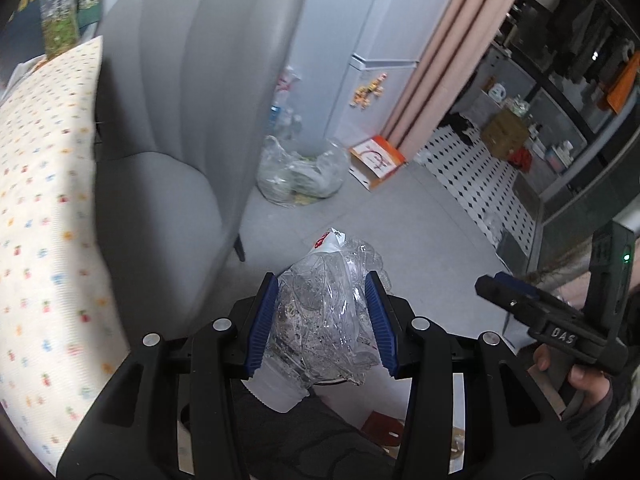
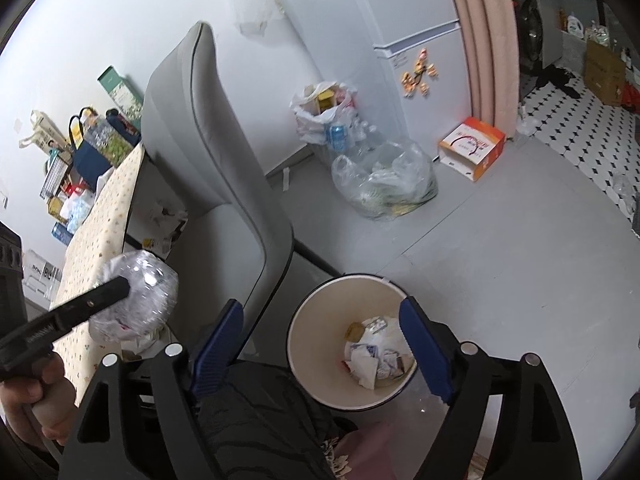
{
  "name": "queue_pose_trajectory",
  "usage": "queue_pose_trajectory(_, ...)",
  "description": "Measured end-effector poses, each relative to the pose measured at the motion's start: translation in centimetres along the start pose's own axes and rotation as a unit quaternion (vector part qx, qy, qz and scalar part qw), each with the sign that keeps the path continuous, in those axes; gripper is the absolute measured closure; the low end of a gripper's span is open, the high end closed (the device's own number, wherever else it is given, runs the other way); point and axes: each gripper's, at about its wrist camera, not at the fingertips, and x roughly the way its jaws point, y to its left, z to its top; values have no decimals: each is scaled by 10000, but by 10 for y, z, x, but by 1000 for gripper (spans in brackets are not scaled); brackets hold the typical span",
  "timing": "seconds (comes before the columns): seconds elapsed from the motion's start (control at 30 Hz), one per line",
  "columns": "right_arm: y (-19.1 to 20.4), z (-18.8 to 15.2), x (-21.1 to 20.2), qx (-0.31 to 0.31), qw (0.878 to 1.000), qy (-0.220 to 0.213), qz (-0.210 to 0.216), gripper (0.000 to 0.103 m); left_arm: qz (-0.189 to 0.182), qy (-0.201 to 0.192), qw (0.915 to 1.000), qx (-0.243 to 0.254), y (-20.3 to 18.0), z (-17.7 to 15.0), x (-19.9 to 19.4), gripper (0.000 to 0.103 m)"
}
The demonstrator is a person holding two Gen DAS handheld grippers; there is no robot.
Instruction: Collect trash
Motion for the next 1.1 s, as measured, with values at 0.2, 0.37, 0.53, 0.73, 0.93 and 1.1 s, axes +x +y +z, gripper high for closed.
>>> queue_pose_trajectory(0.2, -20, 6, -13, 187, 9996, -171, -104, 21, -328, -115, 9993, 127, -20, 0, 4, 13)
queue_pose_trajectory(0.37, -23, 6, -14, 209, 9996, -177, -109, 21, -344, -143, 9993, 5, -18, 2, 3, 10)
queue_pose_trajectory(0.53, -17, 4, -12, 190, 9996, -151, -107, 20, -318, -137, 9994, -21, -16, 1, 2, 8)
queue_pose_trajectory(0.73, -4, 6, -16, 59, 9997, -214, -67, 14, -263, -259, 9992, -131, -7, 3, -9, 8)
queue_pose_trajectory(0.93, 13, 10, -23, -41, 9996, -252, -94, 8, -160, -558, 9978, -320, 7, 6, -34, 7)
queue_pose_trajectory(1.1, 43, 14, -38, -261, 9988, -407, -121, 8, -106, -881, 9948, -490, 27, 5, -61, 6)
